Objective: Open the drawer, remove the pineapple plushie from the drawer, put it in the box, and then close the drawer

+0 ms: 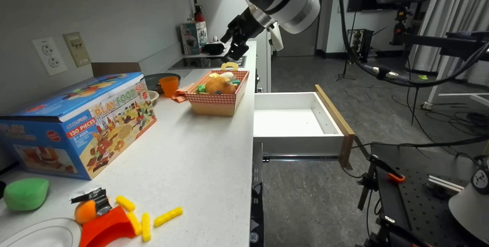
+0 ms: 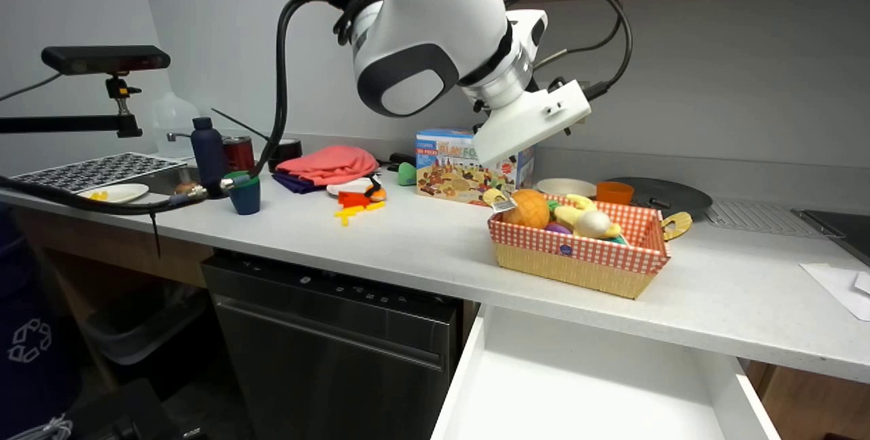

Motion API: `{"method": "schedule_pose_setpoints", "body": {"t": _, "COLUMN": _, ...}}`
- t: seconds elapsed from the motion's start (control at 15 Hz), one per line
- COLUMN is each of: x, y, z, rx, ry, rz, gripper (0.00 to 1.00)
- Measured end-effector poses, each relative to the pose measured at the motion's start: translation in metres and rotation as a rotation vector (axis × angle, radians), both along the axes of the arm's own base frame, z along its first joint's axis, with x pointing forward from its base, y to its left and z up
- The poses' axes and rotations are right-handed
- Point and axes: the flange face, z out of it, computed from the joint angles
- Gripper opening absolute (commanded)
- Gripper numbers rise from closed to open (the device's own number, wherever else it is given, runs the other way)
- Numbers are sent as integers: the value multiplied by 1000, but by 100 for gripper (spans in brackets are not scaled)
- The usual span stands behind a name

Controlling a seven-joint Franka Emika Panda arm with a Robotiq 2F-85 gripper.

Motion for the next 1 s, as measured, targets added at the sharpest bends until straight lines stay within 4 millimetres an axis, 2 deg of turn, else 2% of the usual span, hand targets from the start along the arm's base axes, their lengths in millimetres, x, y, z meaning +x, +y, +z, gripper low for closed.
{"method": "schedule_pose_setpoints", "body": {"t": 0.4, "x": -67, "y": -64, "z": -45, "rx": -110, "ry": 222, "rz": -90, "gripper": 100}}
{"method": "schedule_pose_setpoints", "body": {"t": 0.67, "x": -131, "y": -137, "z": -53, "rx": -177, "ry": 430, "rz": -139, "gripper": 100}}
{"method": "schedule_pose_setpoints", "body": {"t": 0.73, "x": -143, "y": -150, "z": -53, "rx": -191, "ry": 494, "rz": -146, "gripper": 100}}
{"method": "schedule_pose_setpoints", "body": {"t": 0.87, "x": -158, "y": -159, "z": -54, "rx": -209, "ry": 628, "rz": -151, "gripper": 100}}
{"method": "schedule_pose_setpoints", "body": {"t": 1.0, "x": -163, "y": -151, "z": -56, "rx": -201, "ry": 731, "rz": -134, "gripper": 100}}
